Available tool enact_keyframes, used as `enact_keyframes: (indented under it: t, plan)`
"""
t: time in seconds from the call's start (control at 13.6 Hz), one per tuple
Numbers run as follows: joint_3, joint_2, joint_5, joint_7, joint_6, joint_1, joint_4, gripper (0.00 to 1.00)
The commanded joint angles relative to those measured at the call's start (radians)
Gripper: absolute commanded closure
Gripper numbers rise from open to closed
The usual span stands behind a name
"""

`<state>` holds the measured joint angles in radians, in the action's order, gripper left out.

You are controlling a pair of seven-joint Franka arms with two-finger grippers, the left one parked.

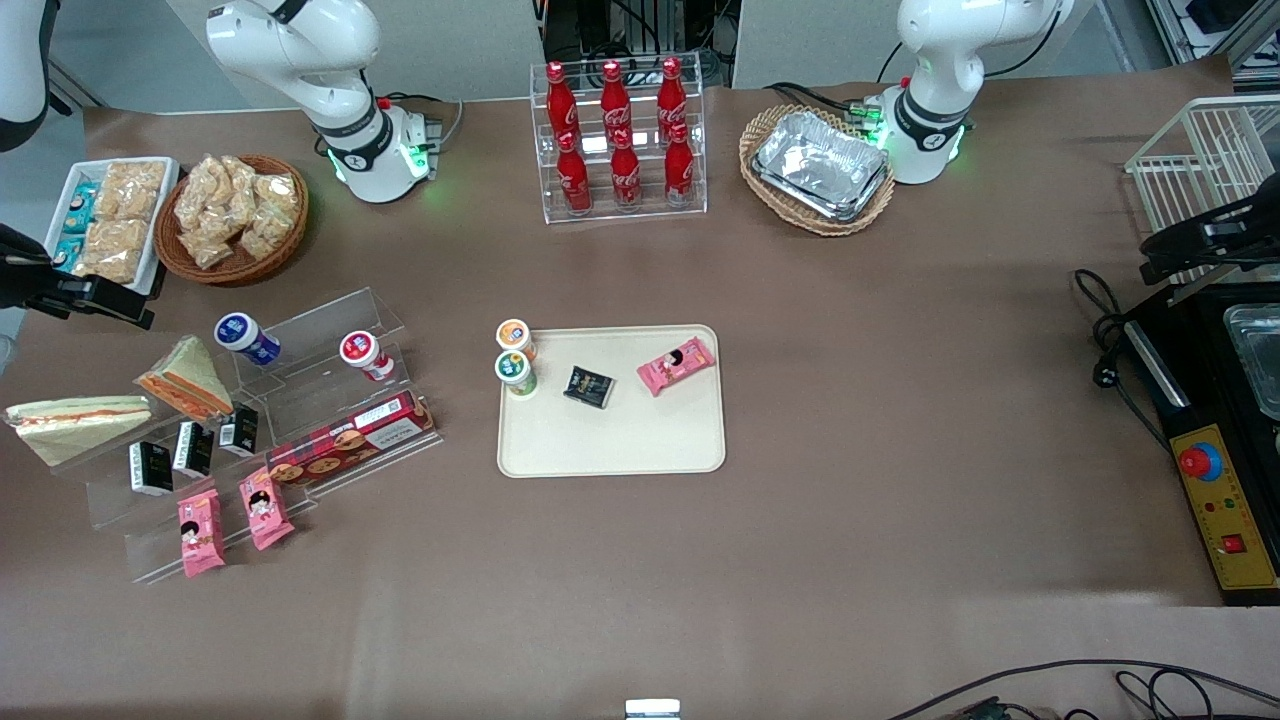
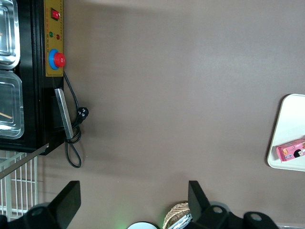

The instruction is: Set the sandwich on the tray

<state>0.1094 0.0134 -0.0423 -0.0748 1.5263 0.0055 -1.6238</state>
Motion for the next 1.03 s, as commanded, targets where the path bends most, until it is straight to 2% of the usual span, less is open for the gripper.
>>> enact_keyframes:
  t: [0.0,0.59,0.73,0.95]
  plan:
    - [0.001,-0.006,-0.004,-0.014,0.000,0.004,0.018,0.00]
    - [0.009,-0.019,-0.017,-0.075,0.002,-0.012,0.062,0.00]
    - [0.042,-0.024,-0.022,-0.095,0.014,-0.013,0.065,0.00]
    - [0.046,-0.024,-0.060,-0.166,0.055,-0.042,0.068,0.00]
